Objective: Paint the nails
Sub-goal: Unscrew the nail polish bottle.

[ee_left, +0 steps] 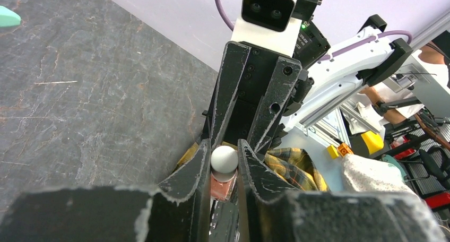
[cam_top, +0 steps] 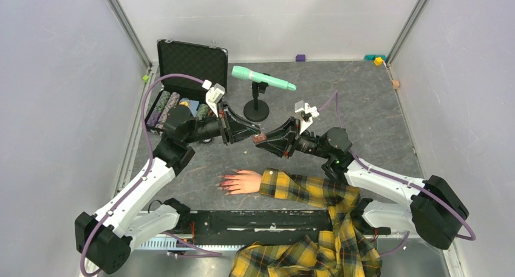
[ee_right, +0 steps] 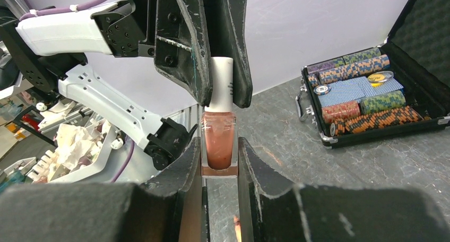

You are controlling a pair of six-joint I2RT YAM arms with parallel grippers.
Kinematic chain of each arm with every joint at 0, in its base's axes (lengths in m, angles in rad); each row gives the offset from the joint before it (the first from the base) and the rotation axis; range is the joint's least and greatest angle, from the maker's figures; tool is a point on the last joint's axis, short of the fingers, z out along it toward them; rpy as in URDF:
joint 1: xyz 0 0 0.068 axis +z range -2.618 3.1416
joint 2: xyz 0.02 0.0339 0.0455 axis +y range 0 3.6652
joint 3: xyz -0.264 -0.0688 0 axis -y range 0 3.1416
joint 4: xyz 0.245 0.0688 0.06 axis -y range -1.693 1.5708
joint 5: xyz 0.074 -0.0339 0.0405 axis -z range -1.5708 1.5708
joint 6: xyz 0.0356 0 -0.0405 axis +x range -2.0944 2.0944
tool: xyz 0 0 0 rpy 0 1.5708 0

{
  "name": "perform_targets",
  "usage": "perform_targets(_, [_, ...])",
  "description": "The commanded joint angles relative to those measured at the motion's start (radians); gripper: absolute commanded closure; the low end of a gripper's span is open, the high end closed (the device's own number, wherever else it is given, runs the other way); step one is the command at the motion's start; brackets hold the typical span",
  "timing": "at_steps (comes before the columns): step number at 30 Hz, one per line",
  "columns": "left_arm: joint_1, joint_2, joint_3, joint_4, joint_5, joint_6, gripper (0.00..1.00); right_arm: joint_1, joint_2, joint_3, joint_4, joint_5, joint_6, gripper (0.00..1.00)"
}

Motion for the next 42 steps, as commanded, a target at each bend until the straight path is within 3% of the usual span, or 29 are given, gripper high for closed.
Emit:
perform_targets(1, [-0.011, 0.005, 0.008, 0.021, 0.030, -0.020, 0.92, -0.005, 0.013, 0.043, -0.002, 0.042, -0.015, 1.00])
perform_targets(3, [-0.012, 0.008, 0.010, 0.011, 0.021, -0.016, 0.98, -0.005, 0.011, 0.046, -0.023, 0.058, -0.028, 1.00])
perform_targets(12, [-0.029, 0.042, 0.026, -0.086, -0.059, 0.012, 0.98, -0.002, 0.007, 0.056, -0.130, 0.189, -0.067, 1.00])
perform_targets(21, [-0.030, 0.125, 0.052, -0.209, -0.140, -0.001, 0.98, 0.070, -0.028, 0.108, -0.412, 0.609, -0.168, 1.00])
perform_targets(31, [-0.031, 0.243, 0.051, -0.245, -0.149, -0.066, 0.98, 0.277, 0.014, 0.188, -0.500, 1.129, -0.214, 1.00])
perform_targets(36, [-0.031, 0.259, 0.056, -0.281, -0.171, -0.064, 0.98, 0.346, 0.069, 0.221, -0.476, 1.274, -0.239, 1.00])
perform_targets(42, [-0.030, 0.262, 0.065, -0.306, -0.181, -0.053, 0.98, 0.374, 0.081, 0.214, -0.435, 1.305, -0.270, 1.00])
